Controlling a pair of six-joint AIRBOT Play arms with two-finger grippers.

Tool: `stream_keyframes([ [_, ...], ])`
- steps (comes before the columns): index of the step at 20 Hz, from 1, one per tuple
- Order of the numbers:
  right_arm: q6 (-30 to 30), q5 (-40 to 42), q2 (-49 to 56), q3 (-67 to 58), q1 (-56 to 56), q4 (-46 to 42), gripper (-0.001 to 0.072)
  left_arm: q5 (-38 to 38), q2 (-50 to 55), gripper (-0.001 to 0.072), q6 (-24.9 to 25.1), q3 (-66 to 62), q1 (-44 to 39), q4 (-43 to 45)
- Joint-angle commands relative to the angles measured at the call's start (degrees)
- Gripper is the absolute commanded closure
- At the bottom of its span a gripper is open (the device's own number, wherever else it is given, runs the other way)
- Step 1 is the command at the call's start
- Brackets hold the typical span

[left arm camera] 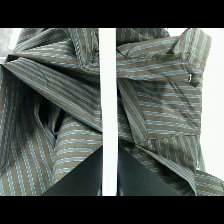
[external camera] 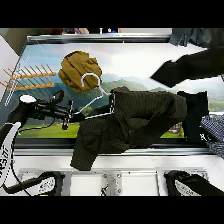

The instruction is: Fold the clothes and pants, and hang the long-sleeved shirts on hangers.

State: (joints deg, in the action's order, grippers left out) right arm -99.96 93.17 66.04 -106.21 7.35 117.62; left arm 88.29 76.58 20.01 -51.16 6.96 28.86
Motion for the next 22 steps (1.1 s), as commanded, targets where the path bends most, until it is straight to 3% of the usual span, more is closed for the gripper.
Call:
stream_keyframes([
  [1,-9.1,2.6,-2.2,4.5,-14.2,10.8,0.0201,0.2,0.0,0.0692,-0.5,-0.1,0.1,0.0],
  [8,-23.8,2.2,-3.8,26.2,-30.9,32.9,0.0201,0.2,0.0,0.0692,-3.1,-0.1,0.1,0.0],
  [17,-36.8,2.4,-2.0,36.0,-27.8,36.5,0.0200,0.2,0.0,0.0692,-5.6,-0.1,0.1,0.0],
  [22,-39.8,2.4,2.9,36.1,-23.1,37.4,0.0200,0.2,0.0,0.0692,-6.2,-0.1,0.1,0.0],
])
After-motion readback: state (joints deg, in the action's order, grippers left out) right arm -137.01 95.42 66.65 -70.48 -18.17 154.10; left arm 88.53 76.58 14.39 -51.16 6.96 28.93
